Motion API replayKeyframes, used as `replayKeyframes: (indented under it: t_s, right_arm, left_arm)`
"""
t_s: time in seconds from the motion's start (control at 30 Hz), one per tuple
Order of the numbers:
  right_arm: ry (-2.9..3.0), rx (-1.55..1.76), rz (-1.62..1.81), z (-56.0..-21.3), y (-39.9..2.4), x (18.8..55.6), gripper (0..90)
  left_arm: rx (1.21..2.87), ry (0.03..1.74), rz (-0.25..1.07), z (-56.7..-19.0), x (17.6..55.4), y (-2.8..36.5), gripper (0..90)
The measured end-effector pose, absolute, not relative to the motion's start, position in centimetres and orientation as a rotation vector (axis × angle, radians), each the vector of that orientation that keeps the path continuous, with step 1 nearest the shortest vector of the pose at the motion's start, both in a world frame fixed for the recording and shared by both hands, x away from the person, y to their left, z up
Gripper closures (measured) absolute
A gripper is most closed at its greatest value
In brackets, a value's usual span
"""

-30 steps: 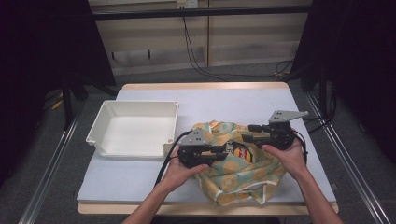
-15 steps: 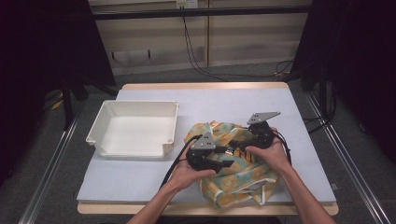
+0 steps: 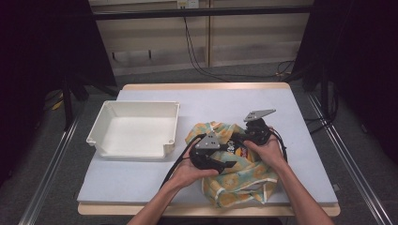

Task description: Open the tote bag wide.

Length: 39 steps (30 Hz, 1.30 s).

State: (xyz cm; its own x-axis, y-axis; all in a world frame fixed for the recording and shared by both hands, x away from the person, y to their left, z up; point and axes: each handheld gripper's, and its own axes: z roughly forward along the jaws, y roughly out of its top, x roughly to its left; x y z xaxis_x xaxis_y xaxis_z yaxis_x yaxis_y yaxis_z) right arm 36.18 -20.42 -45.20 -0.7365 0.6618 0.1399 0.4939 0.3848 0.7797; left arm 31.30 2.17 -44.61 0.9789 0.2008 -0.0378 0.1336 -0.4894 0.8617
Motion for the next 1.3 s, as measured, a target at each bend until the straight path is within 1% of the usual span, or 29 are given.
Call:
replayKeyframes:
  t_s: [0.03,0.07,0.1,0.2,0.23,0.27,0.3,0.4,0.7,1.0,1.17,1.3]
  right_arm:
    - [2.444,1.039,1.284,-45.1,-20.5,36.2,90.0]
    - [2.437,1.046,1.291,-45.0,-20.6,36.3,90.0]
    - [2.427,1.052,1.299,-44.8,-20.7,36.4,90.0]
    - [2.425,1.055,1.304,-44.6,-20.8,36.6,90.0]
    - [2.424,1.05,1.301,-44.6,-20.9,36.8,90.0]
    - [2.421,1.057,1.3,-44.6,-20.9,36.9,90.0]
    - [2.414,1.06,1.31,-44.6,-20.9,37.0,90.0]
    - [2.4,1.083,1.313,-44.6,-21.1,37.4,90.0]
    - [2.356,1.161,1.316,-44.3,-21.3,39.9,90.0]
    - [2.348,1.227,1.255,-45.2,-20.6,42.1,90.0]
    - [2.364,1.25,1.211,-45.7,-20.2,43.2,90.0]
    - [2.385,1.267,1.152,-47.0,-19.7,43.5,90.0]
  left_arm:
    - [2.1,0.219,0.1,-44.7,31.2,2.2,39.6]
    - [2.105,0.209,0.098,-44.6,31.1,2.2,44.5]
    - [2.108,0.216,0.105,-44.6,31.0,2.2,53.3]
    - [2.14,0.182,0.142,-44.5,30.9,2.2,74.0]
    - [2.133,0.18,0.115,-44.6,30.8,2.2,81.1]
    - [2.14,0.164,0.097,-44.5,30.8,2.2,87.2]
    - [2.148,0.165,0.09,-44.5,30.6,2.1,89.6]
    - [2.13,0.145,0.022,-44.0,30.1,2.3,90.0]
    - [2.06,0.098,-0.102,-42.7,28.1,3.3,90.0]
    - [2.082,0.06,-0.15,-43.8,25.7,3.5,90.0]
    - [2.12,0.034,-0.164,-44.7,25.5,3.6,90.0]
    - [2.154,0.037,-0.175,-45.7,25.7,3.6,90.0]
